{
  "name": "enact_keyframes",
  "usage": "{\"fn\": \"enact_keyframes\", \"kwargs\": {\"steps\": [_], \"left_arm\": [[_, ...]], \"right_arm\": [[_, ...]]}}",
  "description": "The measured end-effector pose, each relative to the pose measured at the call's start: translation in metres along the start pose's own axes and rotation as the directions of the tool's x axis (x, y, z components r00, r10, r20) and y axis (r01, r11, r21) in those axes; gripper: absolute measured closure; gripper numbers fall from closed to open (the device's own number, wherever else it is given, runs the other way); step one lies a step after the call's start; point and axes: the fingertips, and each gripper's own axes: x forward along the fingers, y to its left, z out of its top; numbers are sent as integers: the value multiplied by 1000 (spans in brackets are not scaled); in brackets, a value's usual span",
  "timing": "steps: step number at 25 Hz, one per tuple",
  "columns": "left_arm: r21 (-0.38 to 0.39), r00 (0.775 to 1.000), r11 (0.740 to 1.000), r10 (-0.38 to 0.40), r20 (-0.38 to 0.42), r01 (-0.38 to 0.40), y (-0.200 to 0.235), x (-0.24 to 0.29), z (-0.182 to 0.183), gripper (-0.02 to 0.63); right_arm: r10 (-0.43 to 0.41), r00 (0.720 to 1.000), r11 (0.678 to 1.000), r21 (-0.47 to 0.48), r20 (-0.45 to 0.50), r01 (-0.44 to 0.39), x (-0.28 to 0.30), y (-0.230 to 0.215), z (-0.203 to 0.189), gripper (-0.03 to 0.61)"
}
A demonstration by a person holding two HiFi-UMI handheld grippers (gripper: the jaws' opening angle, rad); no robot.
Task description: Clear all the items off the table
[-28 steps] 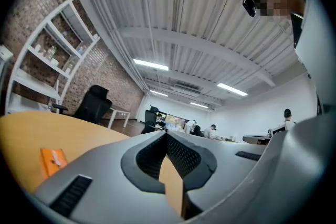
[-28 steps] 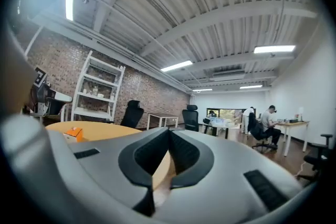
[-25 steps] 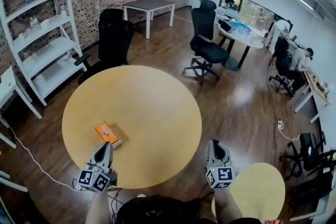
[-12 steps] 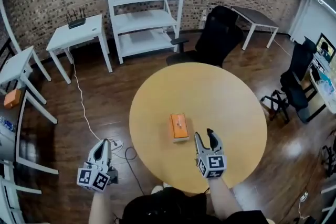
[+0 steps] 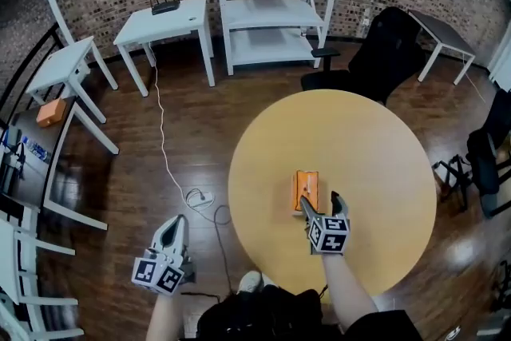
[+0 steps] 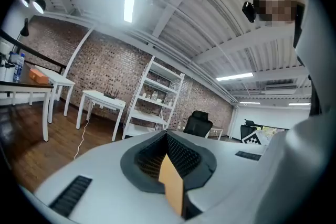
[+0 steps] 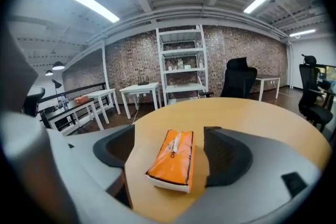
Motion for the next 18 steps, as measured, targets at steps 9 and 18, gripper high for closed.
{"fn": "enact_keyframes", "kwargs": {"steps": [9, 18], "left_arm": [[-11, 988, 999, 31, -153, -33, 10, 20, -44, 623], [-63, 967, 994, 72, -243, -90, 6, 1, -77, 623]], "right_arm": [[-21, 976, 1000, 10, -216, 24, 61, -8, -44, 91], [-50, 905, 999, -6, -422, 52, 91, -8, -93, 28]]}}
